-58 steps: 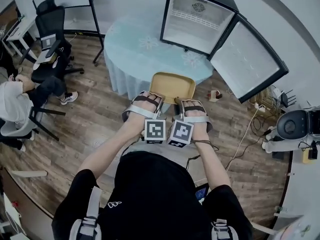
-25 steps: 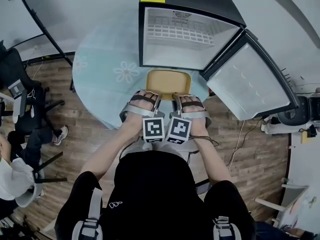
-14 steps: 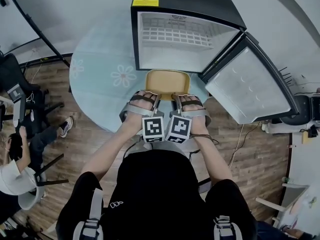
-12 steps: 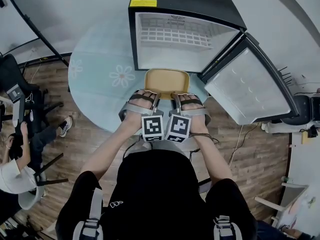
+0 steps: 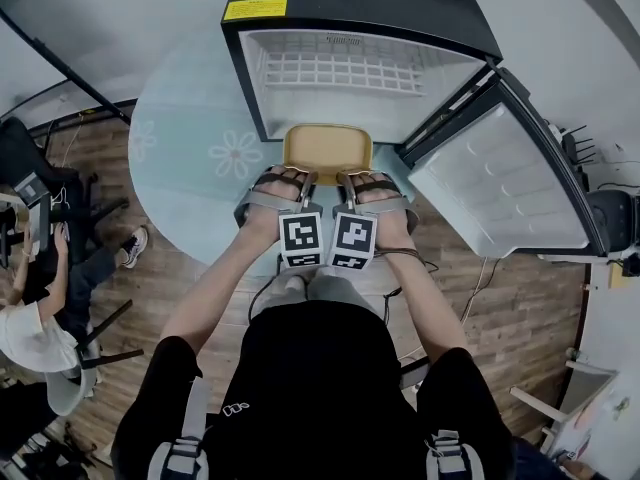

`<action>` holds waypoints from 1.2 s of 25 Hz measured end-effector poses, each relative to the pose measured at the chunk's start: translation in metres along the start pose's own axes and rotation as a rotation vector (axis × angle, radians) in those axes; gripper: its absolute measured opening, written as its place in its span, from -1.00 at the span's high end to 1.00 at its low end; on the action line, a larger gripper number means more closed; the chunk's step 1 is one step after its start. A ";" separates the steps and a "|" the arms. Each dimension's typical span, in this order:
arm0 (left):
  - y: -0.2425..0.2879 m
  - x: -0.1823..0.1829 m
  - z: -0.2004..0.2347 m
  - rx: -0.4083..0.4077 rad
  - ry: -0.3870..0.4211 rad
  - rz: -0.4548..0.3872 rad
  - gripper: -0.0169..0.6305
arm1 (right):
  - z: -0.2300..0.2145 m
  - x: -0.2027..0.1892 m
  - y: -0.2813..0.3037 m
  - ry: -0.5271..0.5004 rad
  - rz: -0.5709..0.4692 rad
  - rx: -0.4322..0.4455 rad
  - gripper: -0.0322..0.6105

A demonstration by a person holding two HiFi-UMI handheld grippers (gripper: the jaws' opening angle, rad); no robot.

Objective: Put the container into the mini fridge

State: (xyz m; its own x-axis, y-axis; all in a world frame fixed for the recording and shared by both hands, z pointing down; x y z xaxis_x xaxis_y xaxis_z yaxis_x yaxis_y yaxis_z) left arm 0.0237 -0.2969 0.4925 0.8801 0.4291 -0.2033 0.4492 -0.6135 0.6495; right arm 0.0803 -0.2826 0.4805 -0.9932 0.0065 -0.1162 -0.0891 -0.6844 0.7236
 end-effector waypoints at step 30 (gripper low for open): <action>0.133 -0.042 0.034 -0.262 -0.124 -0.020 0.88 | -0.047 -0.042 0.131 -0.005 -0.101 0.237 0.85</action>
State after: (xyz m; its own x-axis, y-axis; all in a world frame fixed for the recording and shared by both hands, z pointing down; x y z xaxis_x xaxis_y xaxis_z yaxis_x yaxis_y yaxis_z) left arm 0.0512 -0.4190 0.5629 0.8908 0.3454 -0.2952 0.4256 -0.4067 0.8084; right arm 0.1142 -0.4069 0.5478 -0.9786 0.0703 -0.1935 -0.2028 -0.4901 0.8477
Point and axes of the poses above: the fingertips, and each gripper's own axes: y forward along the fingers, z to its left, x out of its top, the point moved 8 cm from there along -y, backward along the fingers, and after that the axes turned 4 degrees about -z, right-handed, at the moved point
